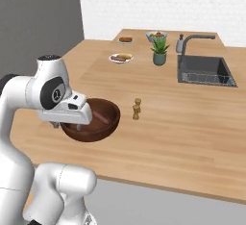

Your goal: Place one bun and one sausage from the bowl on each plate.

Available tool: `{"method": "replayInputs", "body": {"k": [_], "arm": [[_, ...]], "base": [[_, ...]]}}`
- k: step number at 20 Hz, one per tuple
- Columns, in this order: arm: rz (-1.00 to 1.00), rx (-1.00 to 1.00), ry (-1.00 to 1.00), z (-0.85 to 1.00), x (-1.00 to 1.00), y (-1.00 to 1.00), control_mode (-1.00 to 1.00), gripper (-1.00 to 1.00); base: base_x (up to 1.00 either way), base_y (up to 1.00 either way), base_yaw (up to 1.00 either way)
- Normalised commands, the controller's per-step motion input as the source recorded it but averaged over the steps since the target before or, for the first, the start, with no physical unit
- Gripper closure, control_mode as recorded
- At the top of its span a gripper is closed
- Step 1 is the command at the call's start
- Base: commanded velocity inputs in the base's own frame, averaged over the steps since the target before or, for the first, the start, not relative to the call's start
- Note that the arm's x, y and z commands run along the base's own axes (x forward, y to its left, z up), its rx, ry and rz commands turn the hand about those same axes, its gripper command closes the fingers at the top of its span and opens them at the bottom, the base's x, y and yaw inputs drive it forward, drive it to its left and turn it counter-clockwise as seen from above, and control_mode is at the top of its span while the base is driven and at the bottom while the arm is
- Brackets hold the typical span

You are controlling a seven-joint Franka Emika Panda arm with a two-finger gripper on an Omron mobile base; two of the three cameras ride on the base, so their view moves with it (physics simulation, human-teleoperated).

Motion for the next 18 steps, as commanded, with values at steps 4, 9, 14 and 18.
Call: {"method": "replayInputs", "body": {"k": [4, 9, 14, 18], "arm": [[0.0, 0.0, 0.0, -0.03, 0.44, 0.0, -1.0, -1.0], [0.15, 0.02, 0.0, -0.24, 1.0, 0.0, -1.0, -1.0], [0.28, 0.0, 0.02, -0.74, 1.0, 0.0, -1.0, -1.0], [0.34, -0.01, 0.0, -0.96, 1.0, 0.0, -1.0, -1.0]], "base": [[0.35, 0.0, 0.0], [0.0, 0.0, 0.0], [0.0, 0.0, 0.0], [0.0, 0.0, 0.0]]}}
